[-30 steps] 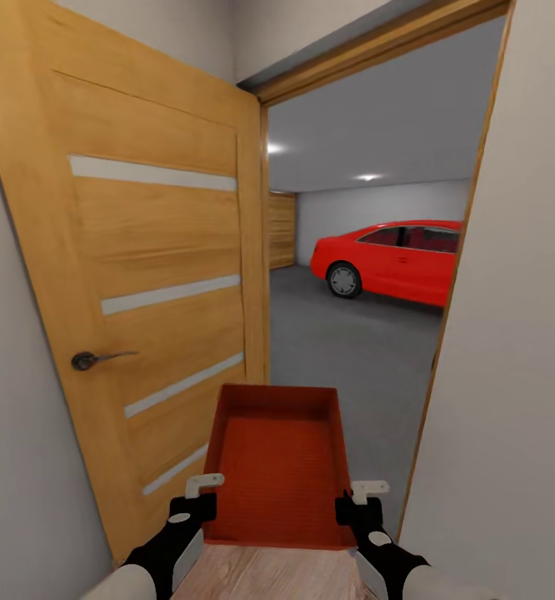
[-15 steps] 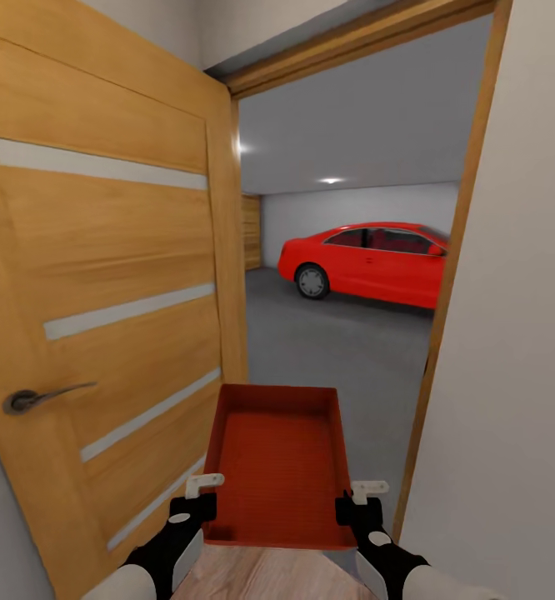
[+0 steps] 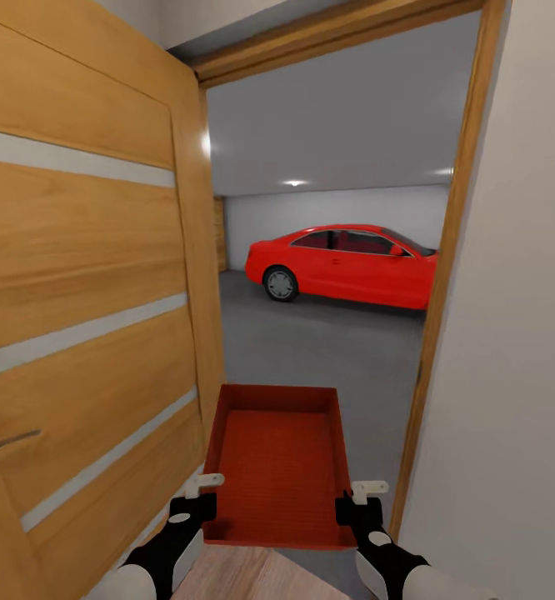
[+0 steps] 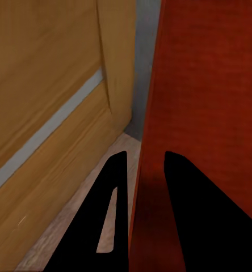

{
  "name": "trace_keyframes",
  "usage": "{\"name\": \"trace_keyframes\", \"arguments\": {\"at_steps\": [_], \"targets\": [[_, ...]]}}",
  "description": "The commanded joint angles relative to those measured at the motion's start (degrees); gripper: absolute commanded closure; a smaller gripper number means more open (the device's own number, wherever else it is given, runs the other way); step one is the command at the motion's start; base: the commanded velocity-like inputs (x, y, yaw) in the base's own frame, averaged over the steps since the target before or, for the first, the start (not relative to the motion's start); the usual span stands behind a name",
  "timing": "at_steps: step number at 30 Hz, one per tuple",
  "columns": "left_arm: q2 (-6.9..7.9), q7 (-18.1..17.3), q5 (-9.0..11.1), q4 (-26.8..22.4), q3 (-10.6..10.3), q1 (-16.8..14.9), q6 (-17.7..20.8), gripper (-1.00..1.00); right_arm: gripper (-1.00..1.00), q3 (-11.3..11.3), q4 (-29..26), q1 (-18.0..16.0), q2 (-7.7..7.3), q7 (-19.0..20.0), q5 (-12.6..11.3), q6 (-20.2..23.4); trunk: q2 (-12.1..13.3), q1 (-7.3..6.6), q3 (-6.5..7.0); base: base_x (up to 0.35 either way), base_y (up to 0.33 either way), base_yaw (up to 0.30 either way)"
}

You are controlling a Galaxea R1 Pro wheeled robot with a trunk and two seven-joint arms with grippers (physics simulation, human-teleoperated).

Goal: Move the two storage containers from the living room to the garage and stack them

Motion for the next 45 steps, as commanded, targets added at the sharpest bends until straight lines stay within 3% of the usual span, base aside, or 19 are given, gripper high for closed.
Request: {"name": "trace_keyframes", "arguments": {"at_steps": [1,23,34,45], "targets": [[1.75,0.52,-0.99,-0.23,2.96,-0.05,-2.67,1.00,1.00,-2.83,0.11,-0.04,0.02,0.02,-0.46,-0.09,-0.06,0.04,-0.06,0.263,0.239,-0.280],[1.71,0.52,-0.99,-0.23,2.96,-0.05,-2.67,1.00,1.00,-2.85,0.11,-0.03,0.02,0.02,-0.46,-0.09,-0.06,0.04,0.57,0.263,0.239,-0.279],[1.68,0.52,-0.99,-0.23,2.96,-0.04,-2.67,1.00,1.00,-2.85,0.11,-0.05,0.02,0.03,-0.46,-0.05,-0.06,0.04,0.63,0.263,0.239,-0.046],[1.66,0.52,-0.99,-0.25,2.96,-0.07,-2.67,1.00,1.00,-2.85,0.11,-0.03,0.02,0.02,-0.47,-0.05,-0.06,0.04,0.94,0.263,0.239,-0.255]]}}
